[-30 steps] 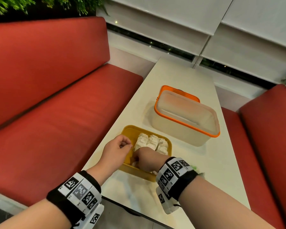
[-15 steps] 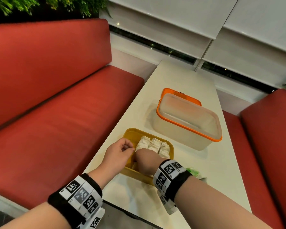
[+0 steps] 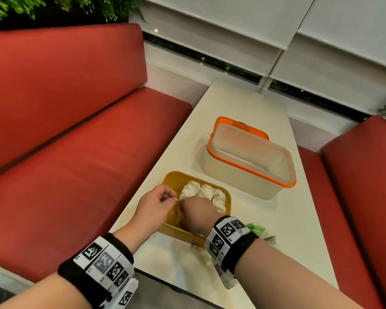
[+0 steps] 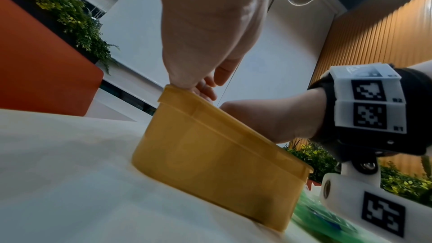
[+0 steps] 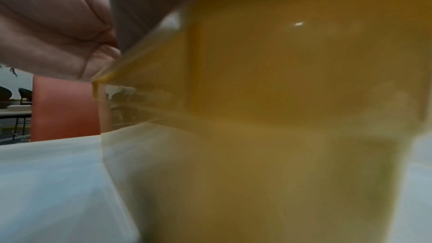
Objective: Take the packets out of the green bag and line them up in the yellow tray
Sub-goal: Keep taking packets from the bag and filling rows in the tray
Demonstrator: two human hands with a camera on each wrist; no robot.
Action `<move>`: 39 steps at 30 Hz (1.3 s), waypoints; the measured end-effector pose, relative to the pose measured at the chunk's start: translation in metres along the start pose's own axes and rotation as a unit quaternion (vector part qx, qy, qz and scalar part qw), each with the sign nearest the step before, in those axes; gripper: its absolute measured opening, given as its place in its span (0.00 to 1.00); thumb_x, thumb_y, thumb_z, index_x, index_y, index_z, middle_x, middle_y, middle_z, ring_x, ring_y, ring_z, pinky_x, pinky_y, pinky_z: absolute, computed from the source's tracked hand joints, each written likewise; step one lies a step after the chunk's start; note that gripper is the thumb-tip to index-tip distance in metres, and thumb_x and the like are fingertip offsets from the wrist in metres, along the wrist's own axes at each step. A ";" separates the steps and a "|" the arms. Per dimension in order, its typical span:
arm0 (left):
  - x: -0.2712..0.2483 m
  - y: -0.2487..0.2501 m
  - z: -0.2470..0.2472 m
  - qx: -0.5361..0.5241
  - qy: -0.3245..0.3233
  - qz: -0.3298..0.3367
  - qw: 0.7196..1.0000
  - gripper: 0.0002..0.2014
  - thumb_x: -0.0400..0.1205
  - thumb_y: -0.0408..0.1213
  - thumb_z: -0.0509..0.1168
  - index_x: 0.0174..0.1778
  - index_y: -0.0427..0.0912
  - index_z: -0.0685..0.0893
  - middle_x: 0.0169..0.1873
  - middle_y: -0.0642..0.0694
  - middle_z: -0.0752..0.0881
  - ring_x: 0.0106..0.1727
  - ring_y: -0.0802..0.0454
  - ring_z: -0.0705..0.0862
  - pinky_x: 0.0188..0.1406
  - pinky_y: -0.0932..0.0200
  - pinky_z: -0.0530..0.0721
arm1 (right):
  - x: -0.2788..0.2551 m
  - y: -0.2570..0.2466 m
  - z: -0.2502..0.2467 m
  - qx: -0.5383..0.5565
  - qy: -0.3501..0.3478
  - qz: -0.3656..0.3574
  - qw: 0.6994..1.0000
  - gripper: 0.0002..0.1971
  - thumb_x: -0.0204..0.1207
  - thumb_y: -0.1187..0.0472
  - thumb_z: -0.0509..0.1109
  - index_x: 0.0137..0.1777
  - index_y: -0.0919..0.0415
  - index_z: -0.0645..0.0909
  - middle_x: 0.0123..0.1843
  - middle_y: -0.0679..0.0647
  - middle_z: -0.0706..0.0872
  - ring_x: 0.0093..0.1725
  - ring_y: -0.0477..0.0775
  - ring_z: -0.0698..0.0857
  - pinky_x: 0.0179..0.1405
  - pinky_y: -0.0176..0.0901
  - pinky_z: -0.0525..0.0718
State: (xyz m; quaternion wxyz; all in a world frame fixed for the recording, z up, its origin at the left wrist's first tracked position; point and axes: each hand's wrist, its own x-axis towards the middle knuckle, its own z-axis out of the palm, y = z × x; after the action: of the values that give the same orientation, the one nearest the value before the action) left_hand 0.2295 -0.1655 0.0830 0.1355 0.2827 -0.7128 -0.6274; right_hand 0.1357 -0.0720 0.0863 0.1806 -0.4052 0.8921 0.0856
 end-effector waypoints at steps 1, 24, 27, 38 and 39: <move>0.000 0.001 0.000 -0.001 0.000 -0.002 1.000 0.06 0.77 0.33 0.69 0.36 0.49 0.83 0.39 0.39 0.88 0.47 0.39 0.86 0.54 0.38 0.83 | -0.003 0.002 -0.004 0.009 0.004 -0.012 1.000 0.12 0.68 0.57 0.71 0.51 0.58 0.79 0.42 0.56 0.81 0.47 0.63 0.83 0.41 0.47 0.80; -0.039 0.039 0.095 0.070 -0.158 0.092 0.981 0.08 0.78 0.31 0.69 0.38 0.50 0.83 0.36 0.53 0.86 0.39 0.61 0.83 0.42 0.68 0.78 | -0.161 0.171 0.049 0.278 0.192 0.228 0.913 0.05 0.71 0.49 0.72 0.40 0.49 0.82 0.37 0.44 0.85 0.37 0.44 0.81 0.36 0.39 0.75; -0.049 0.039 0.122 0.112 -0.205 0.117 0.965 0.08 0.78 0.32 0.68 0.39 0.52 0.83 0.37 0.56 0.86 0.37 0.70 0.82 0.38 0.77 0.75 | -0.157 0.166 0.060 0.250 0.163 0.255 0.920 0.17 0.72 0.37 0.66 0.39 0.51 0.79 0.36 0.46 0.83 0.39 0.50 0.81 0.30 0.40 0.72; -0.051 0.016 0.171 0.173 -0.285 0.076 0.940 0.14 0.79 0.35 0.66 0.57 0.54 0.75 0.56 0.56 0.82 0.58 0.65 0.81 0.62 0.66 0.80 | -0.144 0.166 0.080 0.388 0.214 0.240 0.864 0.12 0.71 0.52 0.69 0.30 0.50 0.71 0.31 0.47 0.79 0.36 0.50 0.80 0.31 0.38 0.73; -0.051 0.015 0.171 0.175 -0.283 0.077 0.940 0.14 0.79 0.35 0.66 0.57 0.55 0.75 0.56 0.56 0.82 0.58 0.65 0.81 0.61 0.66 0.80 | -0.144 0.166 0.082 0.381 0.209 0.243 0.867 0.10 0.71 0.49 0.69 0.32 0.50 0.74 0.32 0.46 0.81 0.36 0.49 0.80 0.29 0.36 0.71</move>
State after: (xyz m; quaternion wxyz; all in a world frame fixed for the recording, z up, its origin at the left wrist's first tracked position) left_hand 0.1730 0.0043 0.0756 -0.0758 0.0568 -0.8401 -0.5341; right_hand 0.1185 0.1611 0.0684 0.1034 -0.0842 0.9424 -0.3068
